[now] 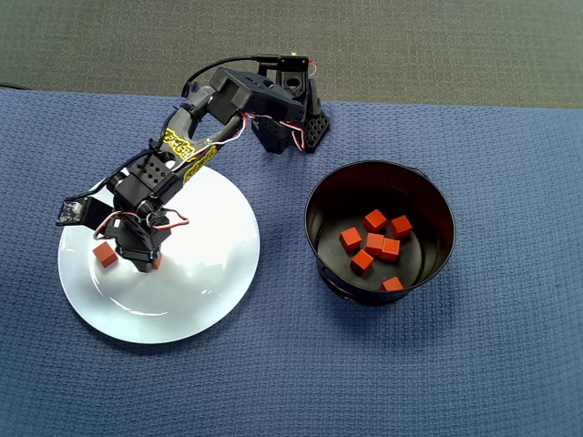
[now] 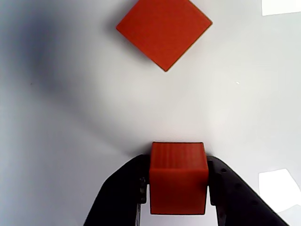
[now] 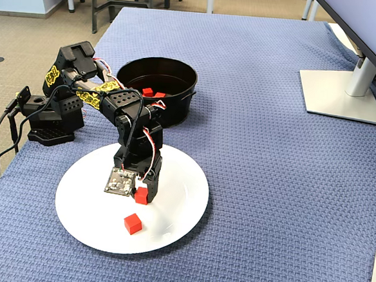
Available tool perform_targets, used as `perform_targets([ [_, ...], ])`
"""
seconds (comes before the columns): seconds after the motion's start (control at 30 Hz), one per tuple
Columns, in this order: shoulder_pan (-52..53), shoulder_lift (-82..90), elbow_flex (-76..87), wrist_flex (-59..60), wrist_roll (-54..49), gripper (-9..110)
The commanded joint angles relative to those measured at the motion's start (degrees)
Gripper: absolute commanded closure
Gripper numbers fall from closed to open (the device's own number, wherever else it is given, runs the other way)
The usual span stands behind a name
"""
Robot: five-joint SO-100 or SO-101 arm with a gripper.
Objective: Pick up the red cubes from the white plate and place them in the black recipient
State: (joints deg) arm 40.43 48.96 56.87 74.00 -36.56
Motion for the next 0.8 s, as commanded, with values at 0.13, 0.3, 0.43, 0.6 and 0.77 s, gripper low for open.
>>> perform_targets([
  [0.13, 0.4, 17.8, 3.2, 1.9, 4.4, 101],
  [0.3, -2.3, 36.1, 9.4, 7.3, 9.8, 101],
  [0.43, -10.6, 51.0, 16.3, 10.9, 14.9, 101],
  [0.6, -30.3, 64.4, 22.9, 15.9, 23.1, 102],
  [0.77, -52.3, 68.6, 31.6, 12.0, 29.3, 94],
])
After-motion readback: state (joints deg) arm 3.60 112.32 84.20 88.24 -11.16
